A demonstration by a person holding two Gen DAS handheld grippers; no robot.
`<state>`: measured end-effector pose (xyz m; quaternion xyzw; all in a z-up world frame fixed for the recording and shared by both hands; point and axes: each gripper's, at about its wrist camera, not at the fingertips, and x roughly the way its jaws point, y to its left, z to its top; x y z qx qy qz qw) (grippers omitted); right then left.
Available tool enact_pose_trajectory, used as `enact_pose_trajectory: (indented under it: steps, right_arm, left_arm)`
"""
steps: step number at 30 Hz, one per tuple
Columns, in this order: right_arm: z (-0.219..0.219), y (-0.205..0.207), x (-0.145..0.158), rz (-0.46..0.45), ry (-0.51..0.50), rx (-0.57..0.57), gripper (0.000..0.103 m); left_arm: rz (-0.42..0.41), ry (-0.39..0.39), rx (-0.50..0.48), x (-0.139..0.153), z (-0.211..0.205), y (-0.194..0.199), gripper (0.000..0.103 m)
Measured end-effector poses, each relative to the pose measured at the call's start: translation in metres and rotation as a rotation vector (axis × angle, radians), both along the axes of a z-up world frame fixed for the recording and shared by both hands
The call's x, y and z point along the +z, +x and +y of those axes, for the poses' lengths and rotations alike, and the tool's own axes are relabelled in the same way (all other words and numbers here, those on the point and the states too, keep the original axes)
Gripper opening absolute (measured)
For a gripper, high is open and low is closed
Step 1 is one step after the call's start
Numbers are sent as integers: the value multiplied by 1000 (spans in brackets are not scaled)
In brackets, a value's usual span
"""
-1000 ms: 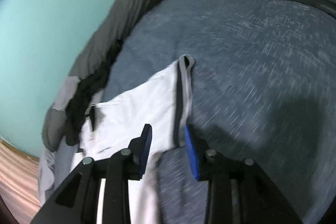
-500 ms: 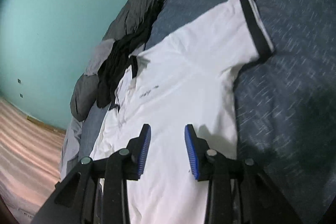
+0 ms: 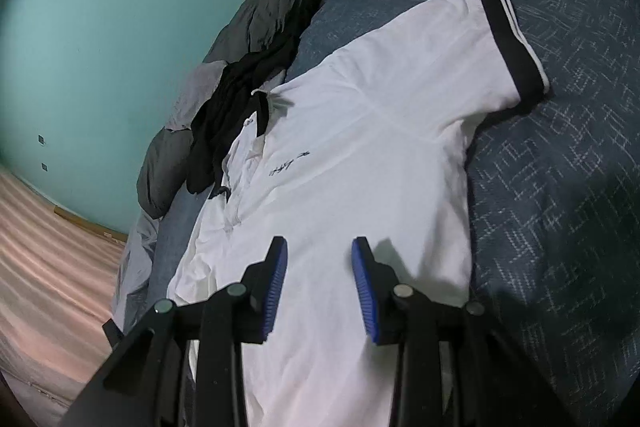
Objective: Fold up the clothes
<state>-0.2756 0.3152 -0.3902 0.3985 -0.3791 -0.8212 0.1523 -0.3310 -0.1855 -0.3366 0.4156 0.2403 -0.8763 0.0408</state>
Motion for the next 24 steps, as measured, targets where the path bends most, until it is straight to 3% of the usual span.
enact_pose_trajectory:
  steps: [6, 17, 20, 24]
  right_arm:
    - [5, 1, 3, 4, -27, -5, 33]
    - [13, 0, 4, 0, -65, -16, 33]
    - [15, 0, 4, 0, -70, -19, 33]
    - [16, 1, 5, -1, -79, -20, 33]
  left_arm:
    - [27, -51, -91, 24, 39, -22, 11]
    - [17, -153, -439, 39, 149, -63, 11]
    - [49, -154, -416, 53, 143, -55, 11]
    - [53, -151, -311, 64, 98, -43, 11]
